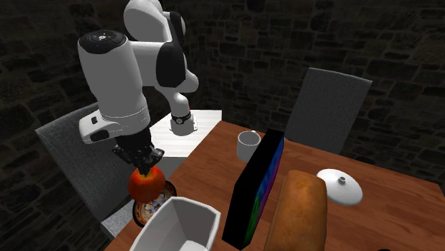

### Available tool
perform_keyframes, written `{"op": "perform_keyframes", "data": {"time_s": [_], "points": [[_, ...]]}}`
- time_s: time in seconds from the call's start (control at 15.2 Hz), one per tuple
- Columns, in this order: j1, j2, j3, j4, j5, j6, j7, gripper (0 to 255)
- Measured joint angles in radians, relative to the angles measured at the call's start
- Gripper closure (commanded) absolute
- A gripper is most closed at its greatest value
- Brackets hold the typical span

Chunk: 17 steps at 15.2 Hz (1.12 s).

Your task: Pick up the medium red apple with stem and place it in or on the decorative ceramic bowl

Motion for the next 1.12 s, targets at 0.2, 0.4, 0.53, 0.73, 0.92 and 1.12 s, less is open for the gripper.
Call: {"op": "perform_keyframes", "data": {"time_s": [0.2, 0.4, 0.53, 0.73, 0.92, 1.12], "points": [[-0.001, -0.002, -0.001, -0.038, 0.0, 0.036, 0.003, 255], [-0.001, 0.009, -0.002, -0.065, -0.004, 0.074, 0.007, 255], [-0.003, 0.011, -0.003, -0.088, -0.005, 0.099, 0.008, 255], [-0.003, 0.015, -0.003, -0.105, -0.007, 0.119, 0.01, 255], [-0.003, 0.015, -0.003, -0.108, -0.007, 0.123, 0.011, 255], [-0.003, 0.015, -0.003, -0.109, -0.007, 0.123, 0.011, 0]]}}
